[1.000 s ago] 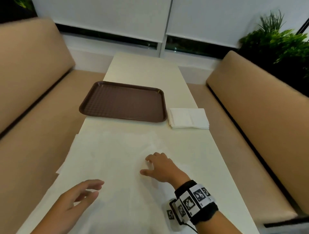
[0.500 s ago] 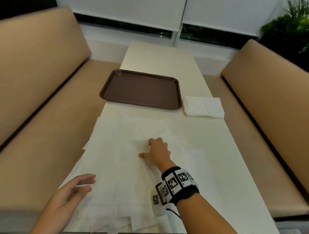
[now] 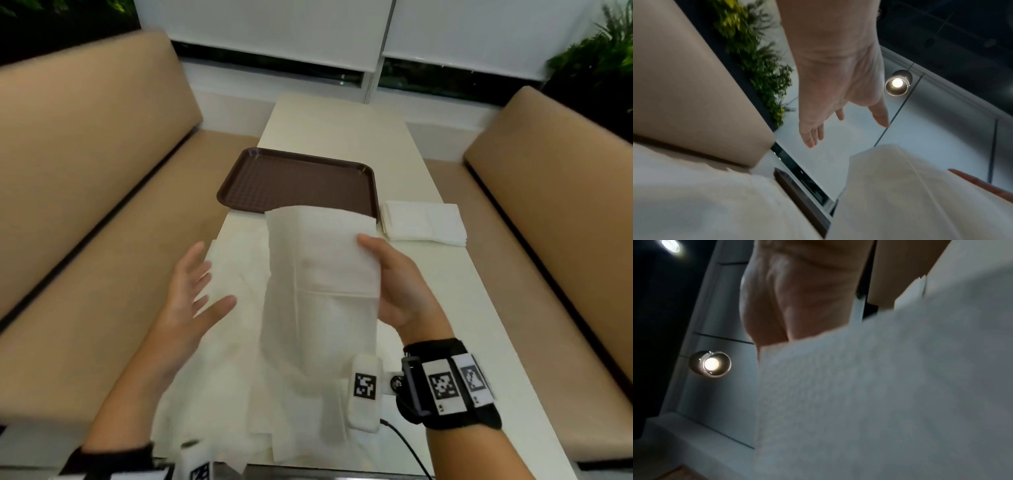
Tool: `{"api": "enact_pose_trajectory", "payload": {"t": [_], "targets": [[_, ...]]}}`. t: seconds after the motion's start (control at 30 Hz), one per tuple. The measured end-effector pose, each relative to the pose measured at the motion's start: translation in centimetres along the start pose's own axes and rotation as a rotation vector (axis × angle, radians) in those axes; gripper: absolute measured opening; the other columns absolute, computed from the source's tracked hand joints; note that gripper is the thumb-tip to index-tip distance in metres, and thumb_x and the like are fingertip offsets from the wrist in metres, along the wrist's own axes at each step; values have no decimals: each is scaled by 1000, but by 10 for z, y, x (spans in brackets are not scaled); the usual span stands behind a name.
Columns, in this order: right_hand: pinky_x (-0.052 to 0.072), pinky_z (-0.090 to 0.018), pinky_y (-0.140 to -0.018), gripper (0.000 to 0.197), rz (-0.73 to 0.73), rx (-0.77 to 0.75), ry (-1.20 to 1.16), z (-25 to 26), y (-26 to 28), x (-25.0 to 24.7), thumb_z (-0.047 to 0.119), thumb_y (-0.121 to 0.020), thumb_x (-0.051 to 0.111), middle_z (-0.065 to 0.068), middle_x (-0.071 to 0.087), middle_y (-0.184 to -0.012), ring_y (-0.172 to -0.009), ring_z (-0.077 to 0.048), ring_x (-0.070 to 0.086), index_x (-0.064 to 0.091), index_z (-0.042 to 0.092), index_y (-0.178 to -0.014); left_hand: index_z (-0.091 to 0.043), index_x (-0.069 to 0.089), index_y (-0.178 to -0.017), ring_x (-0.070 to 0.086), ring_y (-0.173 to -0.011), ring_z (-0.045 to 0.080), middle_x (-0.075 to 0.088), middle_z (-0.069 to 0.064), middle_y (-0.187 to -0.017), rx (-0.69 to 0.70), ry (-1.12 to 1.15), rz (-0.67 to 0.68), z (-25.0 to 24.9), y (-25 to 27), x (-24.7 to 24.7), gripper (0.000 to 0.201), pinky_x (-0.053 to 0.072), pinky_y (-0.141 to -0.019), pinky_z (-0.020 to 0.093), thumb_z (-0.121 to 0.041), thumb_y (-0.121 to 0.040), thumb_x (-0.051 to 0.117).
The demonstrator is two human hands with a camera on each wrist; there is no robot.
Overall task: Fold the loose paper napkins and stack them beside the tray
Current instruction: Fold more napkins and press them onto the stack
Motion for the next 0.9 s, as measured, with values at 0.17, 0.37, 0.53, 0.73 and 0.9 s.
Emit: {"api": "enact_pose_trajectory", "payload": {"t": [0.17,0.37,0.53,0.73,0.9], "targets": [[59,-31,-66,31,-53,-128,10,35,21,-15,22,-91,48,-10,74,-93,-83,-21,72,75,7,-95,-66,16,-131,66,-105,14,65,7,-120,-137,287,355,0,-32,64,125,45,-93,32,-48,-34,93],[54,-36,-89,49,-157,-200,239,47,31,-57,41,-91,52,-1,65,-124,-113,-18,63,50,18,-135,-49,34,-135,69,-98,27,70,12,-110,-143,353,245,-7,-45,91,103,58,-69,34,-27,-51,90],[56,-35,-85,49,-95,-237,393,47,41,-65,18,-80,65,-12,68,-117,-106,-27,66,54,7,-126,-45,39,-136,66,-104,22,68,1,-116,-113,408,158,-12,-48,99,74,57,-76,33,-19,-74,70],[56,-34,-81,49,-15,-249,329,34,31,-52,8,-81,67,-16,66,-116,-103,-27,65,50,1,-127,-48,40,-131,63,-108,24,63,7,-121,-138,254,182,2,-50,136,52,53,-81,35,-25,-89,62],[56,-31,-79,44,-83,-261,329,35,30,-58,17,-79,66,-10,69,-115,-103,-22,67,57,8,-121,-32,54,-124,67,-94,21,69,9,-112,-205,469,192,6,-50,133,42,56,-77,31,-13,-87,61]]}}
Point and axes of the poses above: each hand's wrist, its own y-axis away from the middle knuckle, its own x-axis out of the palm, z = x × y, the point moved 7 cm from there along -y, towards the middle knuckle
